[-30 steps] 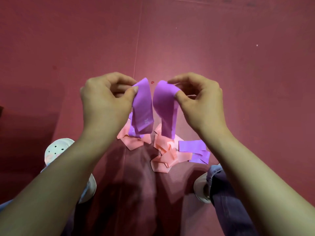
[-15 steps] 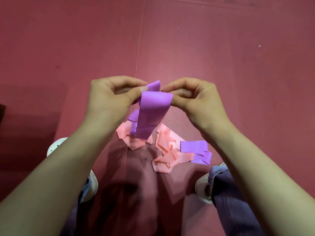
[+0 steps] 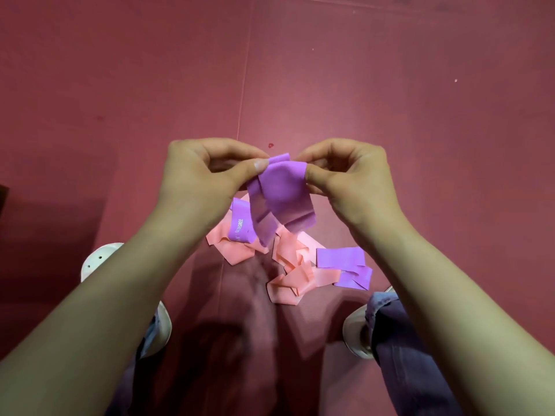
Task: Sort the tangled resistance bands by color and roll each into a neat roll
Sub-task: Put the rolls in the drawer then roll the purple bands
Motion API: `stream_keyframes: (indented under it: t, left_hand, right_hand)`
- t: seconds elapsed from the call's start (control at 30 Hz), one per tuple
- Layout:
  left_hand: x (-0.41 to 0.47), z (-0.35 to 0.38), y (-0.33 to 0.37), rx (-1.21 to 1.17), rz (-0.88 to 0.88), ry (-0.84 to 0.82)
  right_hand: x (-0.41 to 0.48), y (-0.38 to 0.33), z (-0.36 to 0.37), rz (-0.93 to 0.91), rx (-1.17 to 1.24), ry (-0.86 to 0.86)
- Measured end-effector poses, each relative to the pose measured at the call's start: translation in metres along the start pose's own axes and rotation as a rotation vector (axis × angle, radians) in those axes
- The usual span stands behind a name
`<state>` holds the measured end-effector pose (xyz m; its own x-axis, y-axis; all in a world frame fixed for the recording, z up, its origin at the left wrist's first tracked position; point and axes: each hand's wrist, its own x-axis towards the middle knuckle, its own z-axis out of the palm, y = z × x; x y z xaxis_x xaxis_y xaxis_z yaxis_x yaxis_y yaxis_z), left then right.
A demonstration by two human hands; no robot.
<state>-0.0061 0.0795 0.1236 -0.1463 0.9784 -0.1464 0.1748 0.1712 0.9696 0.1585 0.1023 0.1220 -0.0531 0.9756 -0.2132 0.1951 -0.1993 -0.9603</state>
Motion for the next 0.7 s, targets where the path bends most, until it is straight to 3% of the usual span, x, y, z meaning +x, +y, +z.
stream_keyframes:
  t: [0.3,0.5,0.7]
  left_hand:
    - [0.002,-0.003,-0.003,0.109,0.033,0.201]
    - [0.002,0.0,-0.004,0.11,0.028,0.233]
    - [-0.003,0.008,-0.003,-0.073,-0.048,0.127]
  right_hand:
    - [-0.003,-0.004,0.001,0.003,0.012,-0.22]
    - [-0.004,0.002,0.006,-0.038,-0.25,0.003]
    - [-0.012,-0.002,0.017,-0.087,-0.278,-0.088]
